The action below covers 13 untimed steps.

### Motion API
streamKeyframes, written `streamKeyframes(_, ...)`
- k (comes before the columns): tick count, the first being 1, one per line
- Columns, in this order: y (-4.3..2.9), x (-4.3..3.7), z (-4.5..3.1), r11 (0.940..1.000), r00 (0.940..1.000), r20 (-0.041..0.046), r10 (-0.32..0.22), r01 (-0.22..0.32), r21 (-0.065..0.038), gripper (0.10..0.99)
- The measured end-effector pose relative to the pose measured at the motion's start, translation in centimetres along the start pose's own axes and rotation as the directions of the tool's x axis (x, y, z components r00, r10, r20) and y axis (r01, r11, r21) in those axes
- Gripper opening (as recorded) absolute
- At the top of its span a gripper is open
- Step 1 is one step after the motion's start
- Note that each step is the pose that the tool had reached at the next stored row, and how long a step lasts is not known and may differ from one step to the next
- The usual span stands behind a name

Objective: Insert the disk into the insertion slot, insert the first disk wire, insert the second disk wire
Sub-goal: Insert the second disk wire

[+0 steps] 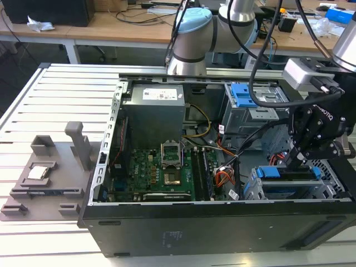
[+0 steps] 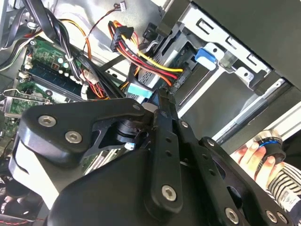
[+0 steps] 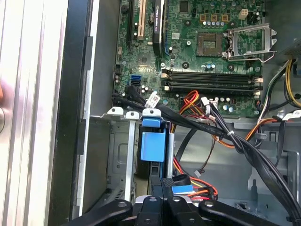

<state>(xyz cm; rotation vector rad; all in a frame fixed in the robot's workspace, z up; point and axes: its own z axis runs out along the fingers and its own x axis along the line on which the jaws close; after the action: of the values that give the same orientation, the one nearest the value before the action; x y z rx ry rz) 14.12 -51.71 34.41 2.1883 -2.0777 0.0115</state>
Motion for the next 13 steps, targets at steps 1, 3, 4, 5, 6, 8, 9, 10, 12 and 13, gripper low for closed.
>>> streamKeyframes(1,-0.12,0.0,0.0,1.0,1.0,0.0002,0.0,0.0,0.0,0.106)
streamKeyframes(3,-0.16,0.0,0.11,1.0,1.0,0.0005,0.005,-0.005,0.0,0.106)
streamKeyframes(4,-0.16,0.01,0.14,1.0,1.0,0.0007,0.01,-0.01,-0.001,0.106)
streamKeyframes(5,-0.17,0.02,0.18,0.9999,0.9999,0.0011,0.014,-0.014,-0.001,0.106)
streamKeyframes(6,-0.17,0.02,0.2,0.9998,0.9998,0.0013,0.019,-0.019,-0.002,0.106)
streamKeyframes(8,-0.17,0.09,0.24,0.9996,0.9996,0.0023,0.027,-0.027,-0.003,0.106)
streamKeyframes(9,-0.17,0.14,0.25,0.9996,0.9996,0.0025,0.029,-0.029,-0.003,0.106)
streamKeyframes(10,-0.17,0.22,0.25,0.9995,0.9995,0.0026,0.032,-0.032,-0.003,0.106)
streamKeyframes(12,-0.16,0.27,0.25,0.9993,0.9993,0.0031,0.037,-0.037,-0.003,0.106)
streamKeyframes(13,-0.16,0.28,0.26,0.9992,0.9992,0.0034,0.04,-0.04,-0.004,0.106)
